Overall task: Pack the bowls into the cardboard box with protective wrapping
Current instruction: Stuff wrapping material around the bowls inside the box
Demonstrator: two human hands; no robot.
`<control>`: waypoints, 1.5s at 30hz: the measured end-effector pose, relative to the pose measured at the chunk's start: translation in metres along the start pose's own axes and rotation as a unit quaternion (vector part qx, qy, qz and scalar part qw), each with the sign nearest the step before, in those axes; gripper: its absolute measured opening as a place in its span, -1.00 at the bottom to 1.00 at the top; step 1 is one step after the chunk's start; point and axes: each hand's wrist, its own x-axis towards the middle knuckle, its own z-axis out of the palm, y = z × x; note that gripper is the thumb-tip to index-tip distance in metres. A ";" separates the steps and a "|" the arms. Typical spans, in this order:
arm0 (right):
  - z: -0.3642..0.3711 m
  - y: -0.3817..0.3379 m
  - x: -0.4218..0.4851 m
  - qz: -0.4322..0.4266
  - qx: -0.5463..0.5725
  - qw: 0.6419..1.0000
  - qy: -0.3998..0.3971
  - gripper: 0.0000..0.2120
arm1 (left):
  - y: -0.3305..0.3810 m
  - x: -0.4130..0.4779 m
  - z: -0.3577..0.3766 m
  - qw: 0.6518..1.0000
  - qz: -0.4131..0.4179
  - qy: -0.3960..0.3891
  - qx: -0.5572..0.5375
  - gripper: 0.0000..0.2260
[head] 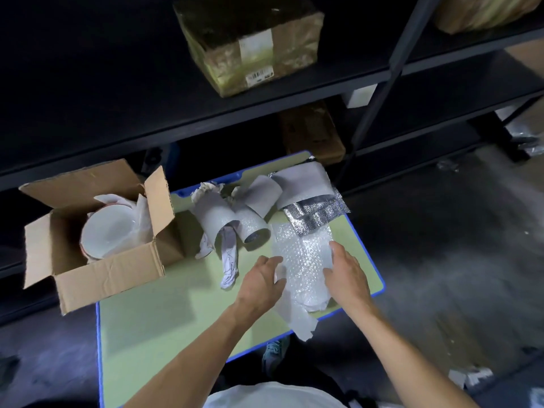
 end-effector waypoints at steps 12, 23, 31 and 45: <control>-0.049 -0.029 0.010 -0.037 0.109 0.993 -0.007 -0.73 | 0.004 -0.004 -0.031 0.983 -0.027 0.101 -0.151 -0.53; -0.067 -0.093 0.015 -0.186 0.103 0.973 -0.087 -0.80 | -0.012 -0.038 -0.098 0.971 -0.016 0.201 -0.130 -0.78; -0.054 -0.171 -0.005 -0.284 0.078 0.949 -0.111 -0.75 | -0.053 -0.079 -0.146 0.957 -0.010 0.260 -0.130 -0.70; -0.012 -0.307 -0.047 -0.350 0.078 0.931 -0.070 -0.87 | -0.138 -0.140 -0.224 0.932 -0.036 0.322 -0.162 -0.84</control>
